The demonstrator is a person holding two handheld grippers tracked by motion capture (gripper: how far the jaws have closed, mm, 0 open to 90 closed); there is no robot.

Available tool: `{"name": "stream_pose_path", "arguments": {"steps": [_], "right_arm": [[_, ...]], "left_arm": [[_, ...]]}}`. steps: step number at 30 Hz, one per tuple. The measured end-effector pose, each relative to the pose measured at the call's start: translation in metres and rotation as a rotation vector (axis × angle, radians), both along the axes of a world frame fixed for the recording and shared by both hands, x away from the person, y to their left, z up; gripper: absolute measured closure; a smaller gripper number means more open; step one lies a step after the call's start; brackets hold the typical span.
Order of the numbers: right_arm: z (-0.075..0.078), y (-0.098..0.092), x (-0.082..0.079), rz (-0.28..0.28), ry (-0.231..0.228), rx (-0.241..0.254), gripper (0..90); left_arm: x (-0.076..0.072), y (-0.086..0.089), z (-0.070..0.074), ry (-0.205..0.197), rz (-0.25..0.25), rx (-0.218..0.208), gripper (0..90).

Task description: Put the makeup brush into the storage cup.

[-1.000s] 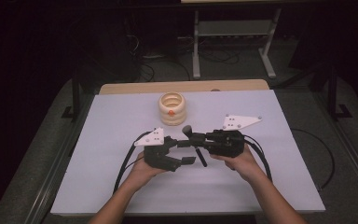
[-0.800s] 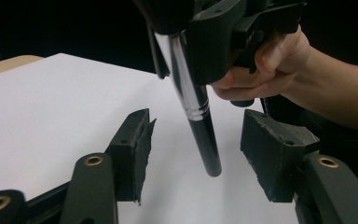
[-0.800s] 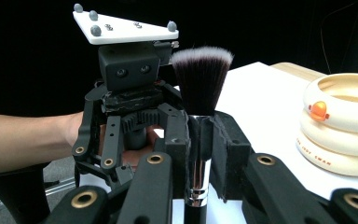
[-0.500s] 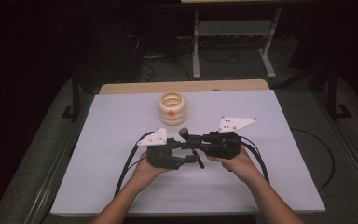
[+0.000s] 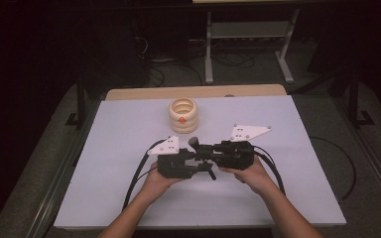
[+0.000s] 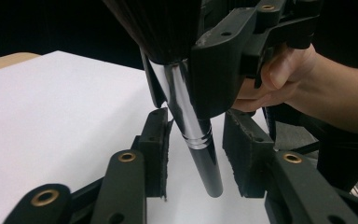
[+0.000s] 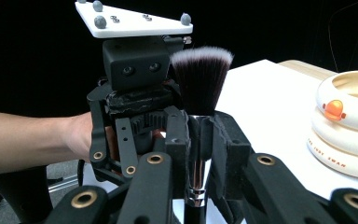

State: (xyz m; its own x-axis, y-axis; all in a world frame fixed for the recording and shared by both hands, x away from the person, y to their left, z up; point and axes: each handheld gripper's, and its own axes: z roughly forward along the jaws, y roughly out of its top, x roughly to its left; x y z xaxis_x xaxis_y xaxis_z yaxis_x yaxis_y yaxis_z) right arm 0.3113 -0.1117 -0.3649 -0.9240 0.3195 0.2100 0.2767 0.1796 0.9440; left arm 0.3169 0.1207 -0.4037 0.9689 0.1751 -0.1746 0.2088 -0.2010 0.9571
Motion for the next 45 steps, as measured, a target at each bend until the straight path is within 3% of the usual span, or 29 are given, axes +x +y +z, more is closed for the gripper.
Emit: {"name": "stream_pose_path", "arguments": {"steps": [12,26,33,36,41,43,44,45], "right_arm": [[-0.001,0.001,0.0,0.003,-0.012,0.003,76.7],[0.0,-0.001,0.0,0.007,-0.021,0.0,76.2],[0.0,0.0,-0.001,0.01,-0.029,-0.005,74.5],[0.0,0.0,0.0,0.02,-0.013,-0.013,69.1],[0.0,-0.001,0.0,0.001,-0.024,-0.024,51.2],[0.0,-0.002,0.001,-0.007,-0.02,-0.023,48.1],[0.001,-0.003,0.002,-0.025,-0.019,-0.024,40.8],[0.001,-0.003,0.002,-0.025,-0.019,-0.024,40.8]], "left_arm": [[0.0,0.002,0.001,0.001,0.004,0.0,72.1],[0.003,0.004,0.001,0.048,0.011,-0.005,77.1],[0.003,0.006,0.001,0.051,0.02,0.007,78.5],[0.004,0.006,0.001,0.052,0.025,0.002,78.6],[0.004,0.008,0.002,0.052,0.031,0.007,78.6],[0.004,0.009,0.002,0.053,0.033,0.007,78.6],[0.005,0.01,0.002,0.055,0.035,0.012,78.6],[0.005,0.01,0.003,0.054,0.034,0.014,78.6]]}}
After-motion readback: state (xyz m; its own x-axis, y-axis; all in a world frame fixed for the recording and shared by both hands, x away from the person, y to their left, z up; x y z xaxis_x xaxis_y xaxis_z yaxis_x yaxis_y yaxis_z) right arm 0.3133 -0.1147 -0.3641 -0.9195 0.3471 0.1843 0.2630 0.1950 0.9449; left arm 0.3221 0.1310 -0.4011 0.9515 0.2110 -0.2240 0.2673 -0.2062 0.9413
